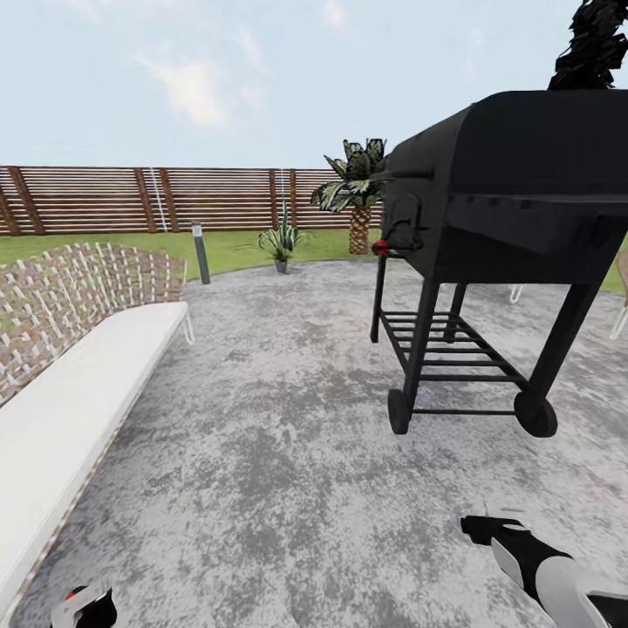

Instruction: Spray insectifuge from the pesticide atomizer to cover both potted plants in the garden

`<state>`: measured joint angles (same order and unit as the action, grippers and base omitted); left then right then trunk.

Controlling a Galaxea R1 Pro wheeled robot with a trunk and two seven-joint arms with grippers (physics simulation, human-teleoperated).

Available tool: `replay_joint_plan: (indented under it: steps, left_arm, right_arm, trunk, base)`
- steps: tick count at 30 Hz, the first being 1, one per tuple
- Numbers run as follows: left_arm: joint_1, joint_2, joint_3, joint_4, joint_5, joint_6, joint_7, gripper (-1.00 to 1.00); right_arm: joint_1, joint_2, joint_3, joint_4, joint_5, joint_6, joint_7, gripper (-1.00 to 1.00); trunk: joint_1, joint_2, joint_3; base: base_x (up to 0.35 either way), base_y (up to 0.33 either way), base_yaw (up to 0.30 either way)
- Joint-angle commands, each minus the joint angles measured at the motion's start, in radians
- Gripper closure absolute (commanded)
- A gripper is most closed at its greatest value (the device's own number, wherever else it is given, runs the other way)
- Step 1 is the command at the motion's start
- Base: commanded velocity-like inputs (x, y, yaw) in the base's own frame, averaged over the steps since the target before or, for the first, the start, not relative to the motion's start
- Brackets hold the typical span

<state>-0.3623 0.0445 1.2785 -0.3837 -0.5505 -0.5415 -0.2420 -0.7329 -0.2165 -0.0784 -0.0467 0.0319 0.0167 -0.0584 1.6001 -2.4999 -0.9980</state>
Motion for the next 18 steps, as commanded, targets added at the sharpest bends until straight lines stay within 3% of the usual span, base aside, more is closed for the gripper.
replay_joint_plan:
  steps: [1,18]
  left_arm:
    - [-0.001,0.0,0.008,0.001,-0.003,-0.003,-0.008,1.0]
    - [-0.001,0.0,0.008,0.0,-0.003,-0.003,-0.008,1.0]
  right_arm:
    - [0.0,0.0,-0.008,-0.001,0.003,0.002,-0.001,-1.0]
    - [0.0,0.0,-0.008,-0.001,0.003,0.002,-0.001,-1.0]
  trunk:
    - [0.0,0.0,-0.001]
    - [0.0,0.0,-0.001]
  base:
    - [0.338,0.111,0.0]
    - [0.338,0.107,0.0]
